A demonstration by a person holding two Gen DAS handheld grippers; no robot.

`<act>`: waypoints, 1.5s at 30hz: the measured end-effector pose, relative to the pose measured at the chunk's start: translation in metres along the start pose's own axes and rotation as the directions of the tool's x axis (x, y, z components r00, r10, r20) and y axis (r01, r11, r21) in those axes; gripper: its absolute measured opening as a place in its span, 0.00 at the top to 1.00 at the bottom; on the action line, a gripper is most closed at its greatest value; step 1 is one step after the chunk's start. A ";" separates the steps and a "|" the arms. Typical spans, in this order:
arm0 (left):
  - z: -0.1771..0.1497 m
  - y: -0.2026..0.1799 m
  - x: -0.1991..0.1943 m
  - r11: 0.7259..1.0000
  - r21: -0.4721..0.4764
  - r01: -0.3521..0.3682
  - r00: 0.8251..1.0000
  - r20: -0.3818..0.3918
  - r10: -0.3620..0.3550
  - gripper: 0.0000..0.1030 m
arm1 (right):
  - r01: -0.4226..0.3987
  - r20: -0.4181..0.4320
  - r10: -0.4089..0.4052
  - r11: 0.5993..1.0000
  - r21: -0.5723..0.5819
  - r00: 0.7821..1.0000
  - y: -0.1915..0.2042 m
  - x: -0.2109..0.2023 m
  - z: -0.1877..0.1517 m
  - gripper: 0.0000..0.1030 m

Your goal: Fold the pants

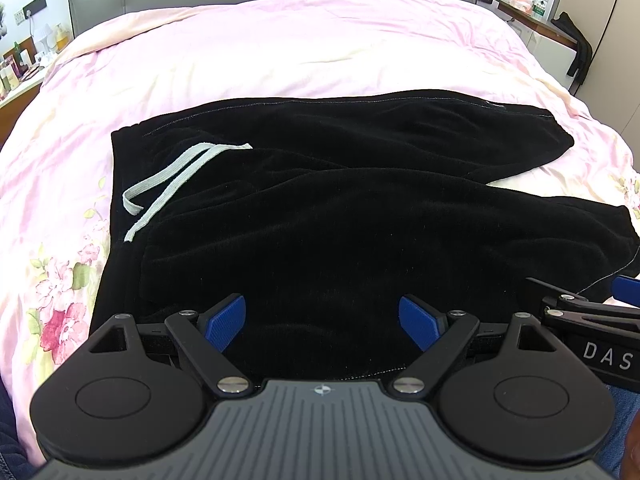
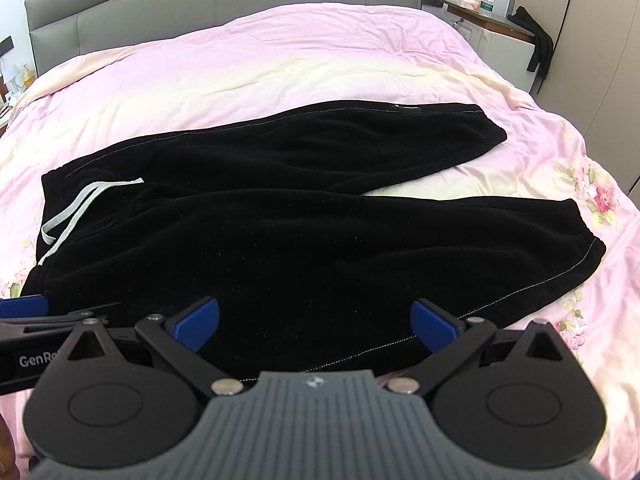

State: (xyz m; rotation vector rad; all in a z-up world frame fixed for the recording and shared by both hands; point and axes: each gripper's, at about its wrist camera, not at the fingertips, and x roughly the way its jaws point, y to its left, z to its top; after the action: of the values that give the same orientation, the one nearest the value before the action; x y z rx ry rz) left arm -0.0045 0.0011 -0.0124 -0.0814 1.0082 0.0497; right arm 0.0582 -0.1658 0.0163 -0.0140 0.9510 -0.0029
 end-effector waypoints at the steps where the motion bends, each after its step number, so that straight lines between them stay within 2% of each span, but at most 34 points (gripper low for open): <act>1: 0.000 0.000 0.000 1.000 0.000 0.000 1.000 -0.001 0.000 0.02 | 0.000 -0.001 0.000 1.000 -0.001 1.000 0.000 0.000 0.000 0.05; 45: 0.004 0.003 0.000 1.000 -0.009 -0.002 1.000 -0.020 0.001 0.02 | 0.002 -0.001 -0.002 1.000 -0.004 1.000 0.001 -0.001 0.002 0.05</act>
State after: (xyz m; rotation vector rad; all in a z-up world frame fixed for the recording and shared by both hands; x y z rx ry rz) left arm -0.0010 0.0041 -0.0101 -0.0897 1.0281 0.0549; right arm 0.0590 -0.1651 0.0179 -0.0192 0.9519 -0.0028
